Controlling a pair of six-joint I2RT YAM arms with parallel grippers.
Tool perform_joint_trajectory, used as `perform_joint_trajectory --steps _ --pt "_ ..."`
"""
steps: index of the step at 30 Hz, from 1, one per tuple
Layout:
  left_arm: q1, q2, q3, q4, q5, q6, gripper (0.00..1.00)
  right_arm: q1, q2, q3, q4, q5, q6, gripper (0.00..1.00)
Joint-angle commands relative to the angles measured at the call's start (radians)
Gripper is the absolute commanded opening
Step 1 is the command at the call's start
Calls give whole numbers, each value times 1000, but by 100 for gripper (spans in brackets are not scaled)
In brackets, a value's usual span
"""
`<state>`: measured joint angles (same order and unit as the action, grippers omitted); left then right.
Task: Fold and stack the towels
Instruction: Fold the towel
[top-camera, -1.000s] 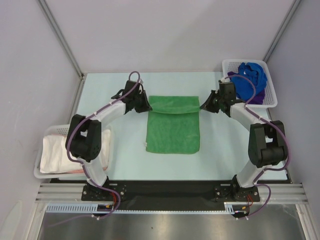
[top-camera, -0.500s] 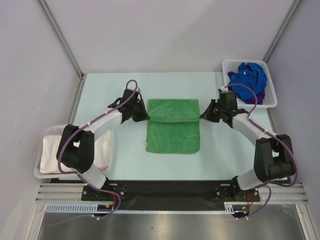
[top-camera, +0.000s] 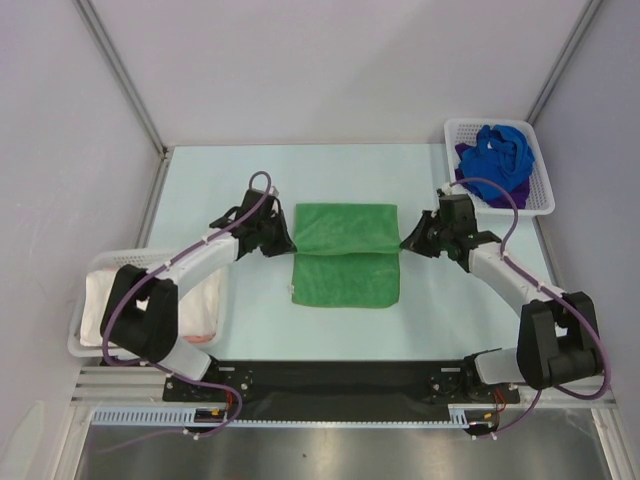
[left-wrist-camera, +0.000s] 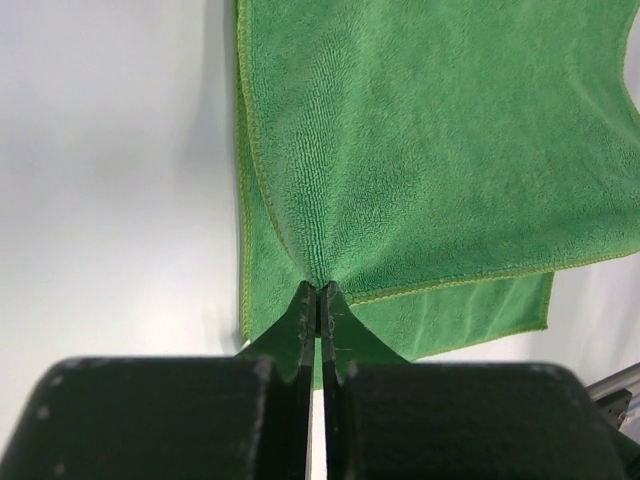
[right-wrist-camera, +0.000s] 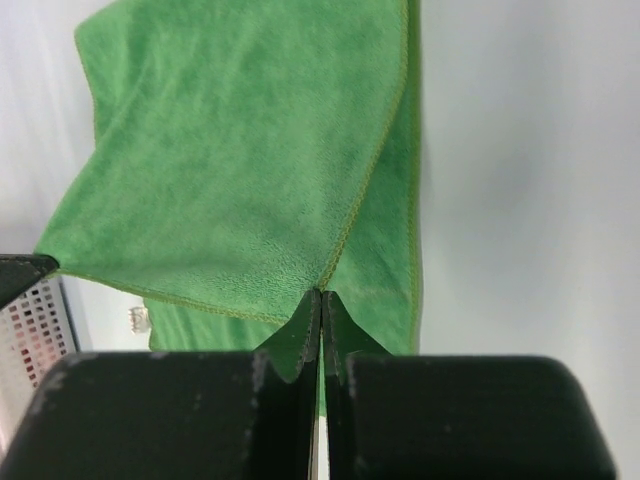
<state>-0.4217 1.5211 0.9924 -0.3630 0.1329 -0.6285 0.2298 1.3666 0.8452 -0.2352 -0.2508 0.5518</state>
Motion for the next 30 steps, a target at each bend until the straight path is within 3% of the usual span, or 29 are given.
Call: perform_joint_trajectory --steps 1,30 --pt "-6 -68 -20 -14 -13 1 0 3 -63 -29 -18 15 14 0" --pt "-48 -242 -172 -39 13 29 0 75 -281 -172 -78 42 59 0"
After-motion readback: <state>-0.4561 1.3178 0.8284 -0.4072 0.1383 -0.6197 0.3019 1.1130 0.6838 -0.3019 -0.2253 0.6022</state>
